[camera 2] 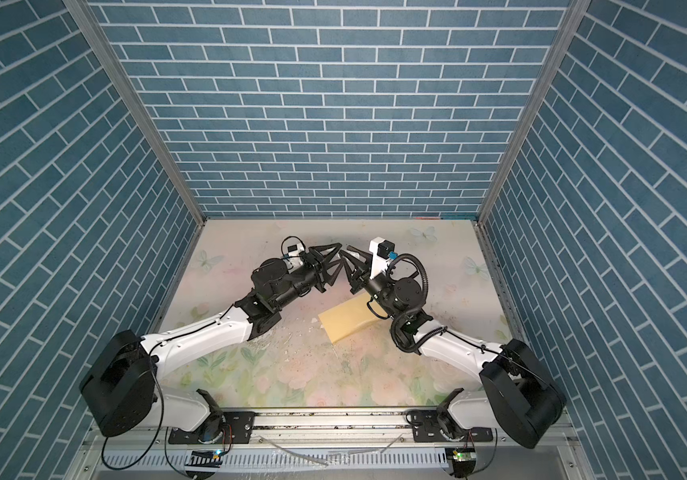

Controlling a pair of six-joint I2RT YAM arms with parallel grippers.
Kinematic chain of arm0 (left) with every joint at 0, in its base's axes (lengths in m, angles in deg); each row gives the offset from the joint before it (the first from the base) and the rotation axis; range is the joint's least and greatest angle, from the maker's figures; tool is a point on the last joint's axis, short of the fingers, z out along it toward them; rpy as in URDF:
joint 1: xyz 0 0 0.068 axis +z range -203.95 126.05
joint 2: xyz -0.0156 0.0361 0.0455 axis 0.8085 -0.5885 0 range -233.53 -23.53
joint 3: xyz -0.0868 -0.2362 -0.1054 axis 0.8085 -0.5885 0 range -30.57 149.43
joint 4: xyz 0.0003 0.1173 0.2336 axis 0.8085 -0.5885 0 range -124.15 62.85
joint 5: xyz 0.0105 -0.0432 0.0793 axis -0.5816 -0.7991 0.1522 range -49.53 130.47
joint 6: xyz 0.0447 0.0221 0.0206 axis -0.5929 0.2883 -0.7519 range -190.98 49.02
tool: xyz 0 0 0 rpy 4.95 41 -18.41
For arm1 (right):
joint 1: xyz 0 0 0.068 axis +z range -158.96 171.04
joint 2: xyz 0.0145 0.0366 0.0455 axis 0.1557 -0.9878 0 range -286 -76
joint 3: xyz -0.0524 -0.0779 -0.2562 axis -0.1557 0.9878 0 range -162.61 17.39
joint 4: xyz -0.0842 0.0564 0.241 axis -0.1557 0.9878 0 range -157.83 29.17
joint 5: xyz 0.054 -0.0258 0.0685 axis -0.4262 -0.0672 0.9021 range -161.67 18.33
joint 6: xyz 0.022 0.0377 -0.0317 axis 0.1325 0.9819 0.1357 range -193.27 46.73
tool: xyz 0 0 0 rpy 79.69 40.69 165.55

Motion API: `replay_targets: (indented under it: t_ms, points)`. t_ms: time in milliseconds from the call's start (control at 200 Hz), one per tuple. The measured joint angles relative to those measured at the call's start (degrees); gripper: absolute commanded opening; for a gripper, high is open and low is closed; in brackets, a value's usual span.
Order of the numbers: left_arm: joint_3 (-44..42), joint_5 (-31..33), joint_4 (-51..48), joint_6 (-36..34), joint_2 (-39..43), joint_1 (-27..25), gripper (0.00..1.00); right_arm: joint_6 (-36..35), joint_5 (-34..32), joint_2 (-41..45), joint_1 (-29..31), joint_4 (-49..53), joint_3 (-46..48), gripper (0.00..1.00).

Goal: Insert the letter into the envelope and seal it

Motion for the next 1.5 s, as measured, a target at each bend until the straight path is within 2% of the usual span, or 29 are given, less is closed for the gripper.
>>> replay_targets:
  t_ms: [190, 405, 475, 515, 615, 645, 680, 720, 750, 960, 1110, 1305, 1395, 1500]
  points:
    - [-0.3, 1.1, 0.4, 0.7, 0.0, 0.3, 0.32, -0.3, 0.0, -0.1, 0.6, -1.1, 1.0, 0.0]
    - [-0.3, 1.5, 0.6, 0.9, 0.1, 0.4, 0.0, -0.8, -0.2, -0.7, 1.0, -2.0, 1.2, 0.0]
    - [-0.3, 1.6, 0.5, 0.5, 0.1, 0.4, 0.0, -1.1, -0.2, -0.7, 1.0, -1.9, 1.2, 0.0]
    - [-0.3, 1.6, 0.4, 0.0, 0.2, 0.5, 0.0, -1.3, -0.1, -0.7, 1.1, -1.9, 1.2, 0.11]
    - [-0.3, 1.5, -1.4, -3.1, 0.9, 0.9, 0.0, -1.4, 0.0, -0.7, 1.2, -1.2, 1.2, 0.46]
    - [-0.3, 1.5, -2.7, -4.8, 1.4, 1.1, 0.0, -1.5, 0.1, -0.4, 1.3, -0.3, 1.2, 0.62]
    - [-0.3, 1.6, -4.7, -7.2, 2.1, 1.5, 0.0, -1.9, 0.1, 0.2, 1.4, 1.3, 1.2, 0.75]
    - [-0.2, 1.8, -7.1, -10.1, 3.1, 2.0, 0.0, -2.0, -0.2, 1.3, 1.4, 3.8, 1.2, 0.83]
    - [-0.2, 2.2, -9.4, -12.7, 4.0, 2.5, 0.0, -2.0, -0.7, 2.6, 1.5, 5.9, 1.2, 0.84]
    - [2.8, 7.9, -29.1, -35.9, 10.1, 3.9, 0.0, -1.9, -6.3, 16.8, 1.5, 28.3, 1.2, 0.8]
    - [3.9, 10.7, -37.5, -48.1, 10.4, 3.7, 0.0, -0.7, -10.3, 25.0, 1.5, 45.6, 1.5, 0.64]
    - [2.6, 11.9, -41.3, -55.4, 5.2, 2.1, 0.0, 3.1, -12.2, 29.4, 1.5, 63.1, 4.1, 0.44]
    - [2.0, 12.0, -41.4, -57.0, 1.5, 0.9, 0.0, 5.0, -12.4, 29.1, 1.5, 67.4, 5.6, 0.34]
    - [1.8, 12.0, -41.2, -58.3, -2.5, -0.1, 0.0, 7.4, -12.2, 27.3, 1.5, 69.2, 7.5, 0.3]
